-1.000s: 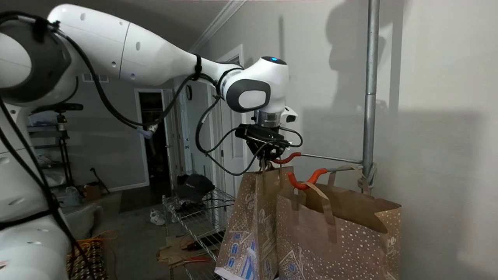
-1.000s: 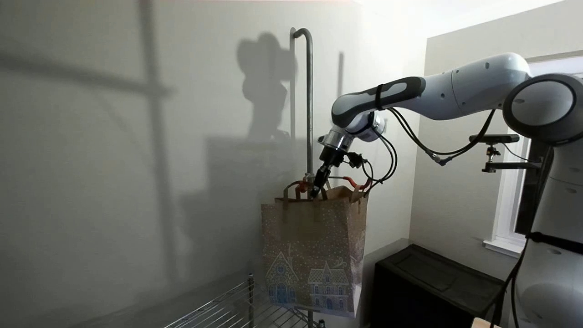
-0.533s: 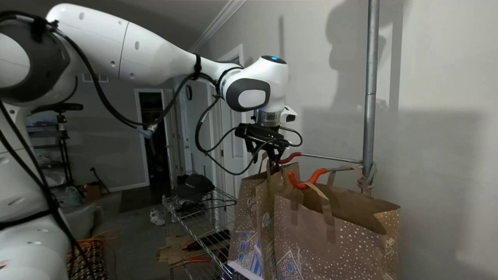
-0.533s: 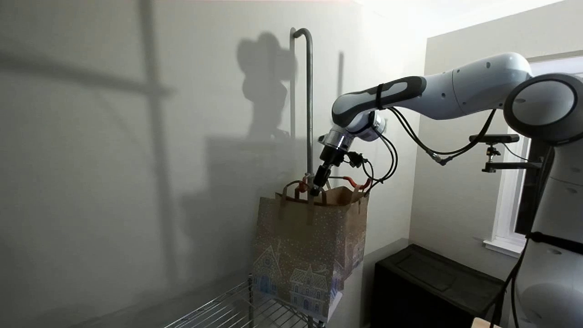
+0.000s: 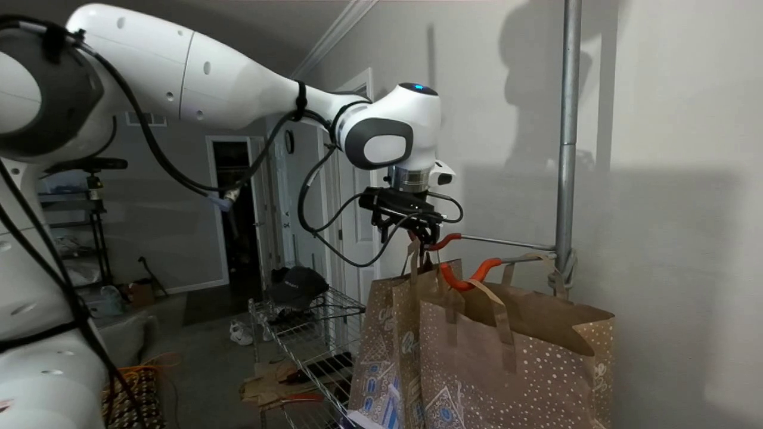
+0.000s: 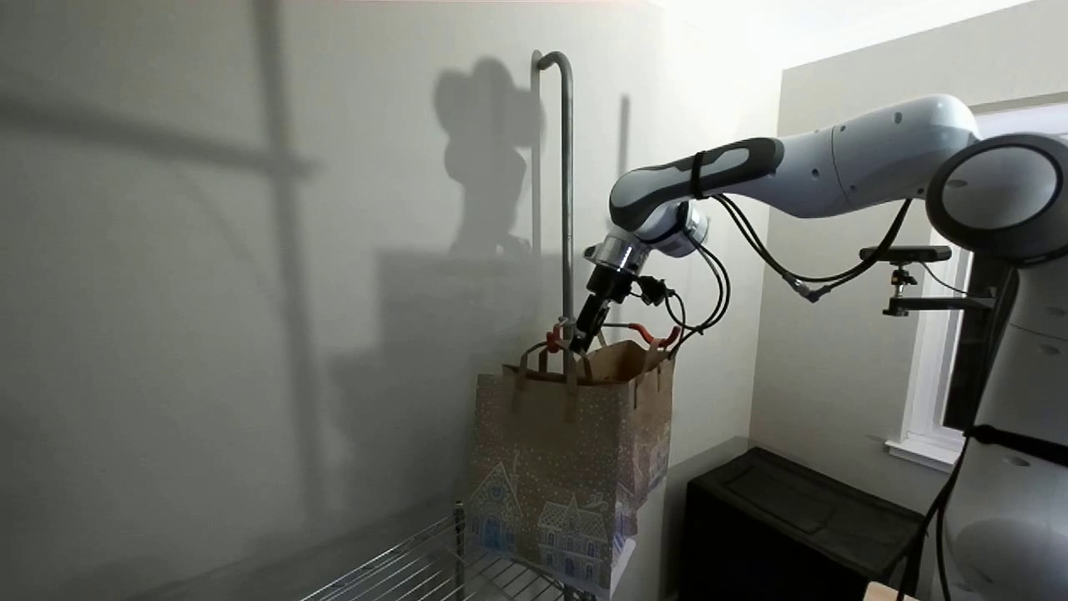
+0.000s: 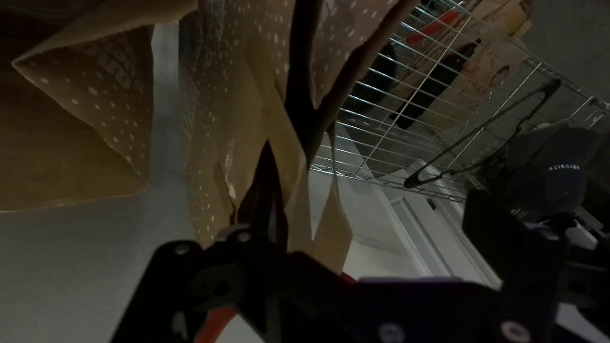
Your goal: Hang the paper bags on the stand
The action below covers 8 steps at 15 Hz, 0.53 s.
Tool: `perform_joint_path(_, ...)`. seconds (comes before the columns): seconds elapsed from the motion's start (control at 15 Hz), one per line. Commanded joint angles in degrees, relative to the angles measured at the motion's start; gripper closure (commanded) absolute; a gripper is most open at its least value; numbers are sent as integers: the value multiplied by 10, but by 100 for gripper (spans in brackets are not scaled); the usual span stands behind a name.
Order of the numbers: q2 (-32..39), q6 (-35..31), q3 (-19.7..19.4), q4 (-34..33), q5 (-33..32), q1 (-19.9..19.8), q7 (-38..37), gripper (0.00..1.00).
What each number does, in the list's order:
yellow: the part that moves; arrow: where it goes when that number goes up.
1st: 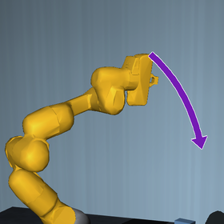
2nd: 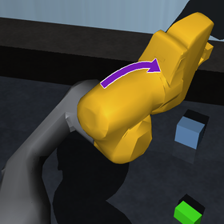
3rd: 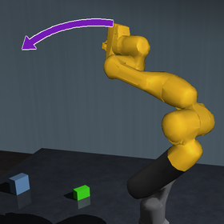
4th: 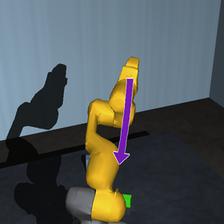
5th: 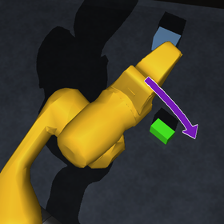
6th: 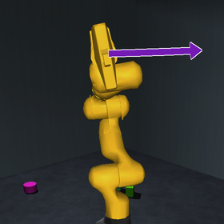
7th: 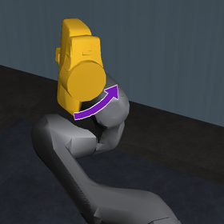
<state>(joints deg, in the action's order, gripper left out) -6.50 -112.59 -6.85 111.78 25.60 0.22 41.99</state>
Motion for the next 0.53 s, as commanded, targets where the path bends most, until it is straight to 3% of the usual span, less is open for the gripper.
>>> perform_joint_path(0.0,-28,9,3,21,2,-8,0,0)
perform_joint_path(0.2,-60,11,5,41,-24,-8,-5,0)
perform_joint_path(0.47,-138,-3,8,106,-115,-14,-29,0)
